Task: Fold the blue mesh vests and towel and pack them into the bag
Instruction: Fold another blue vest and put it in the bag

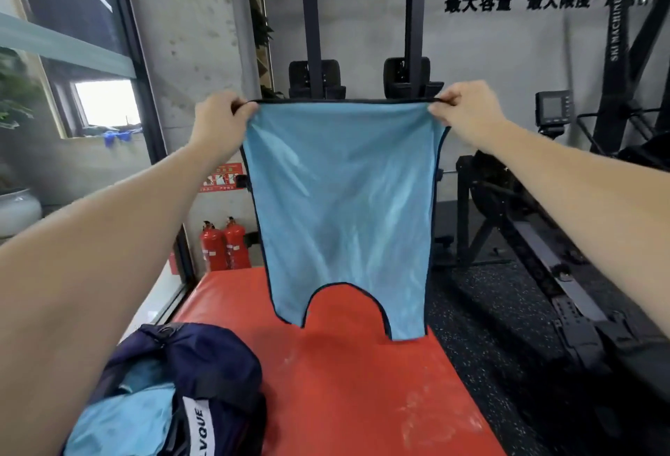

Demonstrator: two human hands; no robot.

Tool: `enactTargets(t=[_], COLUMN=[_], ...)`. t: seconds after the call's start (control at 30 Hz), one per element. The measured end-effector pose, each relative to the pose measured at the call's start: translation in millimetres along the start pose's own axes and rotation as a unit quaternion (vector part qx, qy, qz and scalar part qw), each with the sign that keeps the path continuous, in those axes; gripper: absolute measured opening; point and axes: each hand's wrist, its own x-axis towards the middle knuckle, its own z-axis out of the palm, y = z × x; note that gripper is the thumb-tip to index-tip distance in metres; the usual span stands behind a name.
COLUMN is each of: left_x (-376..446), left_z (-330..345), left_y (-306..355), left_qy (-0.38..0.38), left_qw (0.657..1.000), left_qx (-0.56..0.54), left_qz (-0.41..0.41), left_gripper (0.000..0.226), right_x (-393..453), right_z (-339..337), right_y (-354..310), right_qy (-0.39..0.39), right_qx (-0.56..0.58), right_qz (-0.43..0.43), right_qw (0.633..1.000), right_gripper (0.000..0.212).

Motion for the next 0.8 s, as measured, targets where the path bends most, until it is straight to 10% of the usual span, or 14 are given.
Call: enactTargets(t=[0.2,0.43,0.63,0.8], left_x=[-76,-298,-471,-518], left_z=[-45,-36,-39,-58], left_y=[11,-49,-97,-90], left_qy=[-0.004,-0.165,-0.298,-0.359], left_qw=[0.999,0.985,0.952,0.927], left_qx=[0.008,0.009,0.065,0.091], left_qz=[0.046,0.043,0.041,0.055], left_gripper=[0.026,0.022,0.023,0.015], right_x=[-70,-285,-424,-463], right_z=[-39,-41,-51,-70], right_y=[-13,33,82,91], right_qy=[0.004,-0.158,-0.397,-0.401], right_qx=[0.04,-0.022,-0.115,-0.146], right_qz=[-0.019,0.04,0.078,0.08], right_qw=[0.999,0.986,0.907,0.901], right_gripper=[0.012,0.008,0.027,0.02])
